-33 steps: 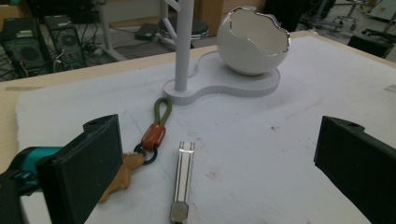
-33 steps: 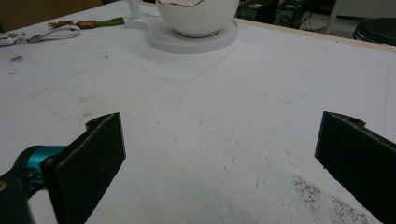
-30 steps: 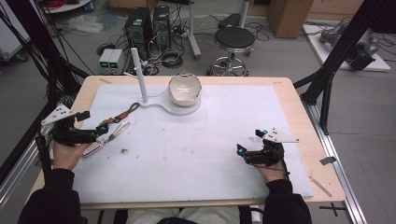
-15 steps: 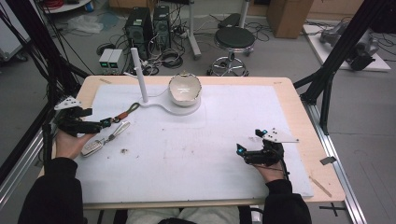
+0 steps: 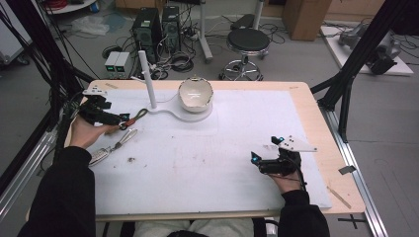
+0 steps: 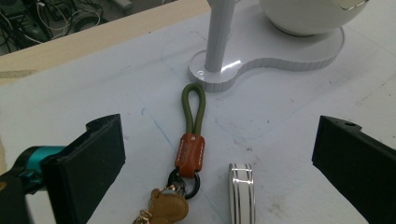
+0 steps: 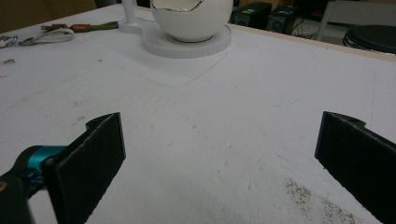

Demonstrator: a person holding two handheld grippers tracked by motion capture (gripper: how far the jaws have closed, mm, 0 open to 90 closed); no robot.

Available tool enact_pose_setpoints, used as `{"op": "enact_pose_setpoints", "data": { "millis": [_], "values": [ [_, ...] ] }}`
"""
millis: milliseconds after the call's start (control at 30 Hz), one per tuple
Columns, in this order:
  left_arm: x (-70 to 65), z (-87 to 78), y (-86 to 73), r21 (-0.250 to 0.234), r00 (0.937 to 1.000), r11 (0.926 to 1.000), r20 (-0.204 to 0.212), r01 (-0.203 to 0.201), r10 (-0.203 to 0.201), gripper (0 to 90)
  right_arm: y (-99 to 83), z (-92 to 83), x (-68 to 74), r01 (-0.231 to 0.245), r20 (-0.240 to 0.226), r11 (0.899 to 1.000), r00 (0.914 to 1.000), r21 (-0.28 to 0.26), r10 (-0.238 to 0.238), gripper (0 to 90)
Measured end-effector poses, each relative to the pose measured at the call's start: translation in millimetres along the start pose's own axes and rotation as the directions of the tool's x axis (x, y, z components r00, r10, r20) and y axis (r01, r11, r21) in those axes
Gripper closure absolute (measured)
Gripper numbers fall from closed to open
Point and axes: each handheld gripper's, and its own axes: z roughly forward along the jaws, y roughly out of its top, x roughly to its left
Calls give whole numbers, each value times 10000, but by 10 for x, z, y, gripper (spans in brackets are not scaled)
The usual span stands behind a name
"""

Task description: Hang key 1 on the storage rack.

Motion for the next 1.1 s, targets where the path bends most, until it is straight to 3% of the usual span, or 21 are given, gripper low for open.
{"op": "enact_pose_setpoints", "data": {
  "millis": [100, 167, 300, 400, 500, 533, 667, 700, 767, 867, 933, 967, 1033, 1100],
  "values": [
    [36, 64, 63, 193, 10000, 9998, -25, 28, -27, 33, 1, -7, 1, -49, -16, 10000, 10000, 0, 49, 7],
    [77, 115, 72, 320, 9996, 9992, 125, 253, -257, 35, 1, -10, 2, -99, -51, 10000, 9999, -3, 99, 7],
    [138, 242, 12, 1001, 9993, 9945, 184, 306, -326, 86, 4, -19, 4, -74, -76, 10000, 9999, -67, 73, 7],
    [162, 356, -38, 1616, 9983, 9853, 112, 546, -571, 86, 3, -14, -1, -52, -161, 10000, 9999, -71, 51, 7],
    [158, 408, -58, 1879, 9987, 9810, 52, 481, -499, 101, 5, -19, 8, -51, -212, 9999, 9998, -90, 49, 7],
    [157, 462, -82, 2157, 9991, 9756, -30, 414, -417, 141, 6, -21, 11, -53, -229, 9999, 9997, -94, 51, 7],
    [162, 531, -117, 2478, 9985, 9673, -267, 535, -484, 206, 5, -30, 23, -80, -184, 9999, 9998, -84, 79, 7],
    [159, 542, -122, 2527, 9985, 9665, -438, 442, -342, 206, 5, -30, 23, -80, -184, 9999, 9998, -84, 79, 7],
    [156, 554, -130, 2573, 9988, 9654, -328, 433, -361, 252, 11, -49, 29, -244, -237, 9995, 9994, -202, 239, 7],
    [149, 584, -139, 2674, 9987, 9632, -495, 275, -148, 361, 8, -66, 30, -274, -249, 9992, 9993, -289, 266, 7],
    [150, 599, -145, 2701, 9981, 9627, -618, 171, -4, 377, 4, -68, 27, -278, -266, 9993, 9993, -245, 272, 7],
    [144, 607, -151, 2724, 9973, 9622, -715, 21, 181, 442, 0, -73, 28, -260, -208, 9993, 9995, -253, 255, 7],
    [124, 623, -157, 2747, 9942, 9613, -949, -219, 497, 455, -1, -81, 29, -292, -192, 9992, 9994, -274, 287, 7],
    [125, 631, -157, 2696, 9942, 9626, -935, -256, 526, 484, -1, -88, 34, -288, -185, 9992, 9994, -290, 283, 7]
  ]
}}
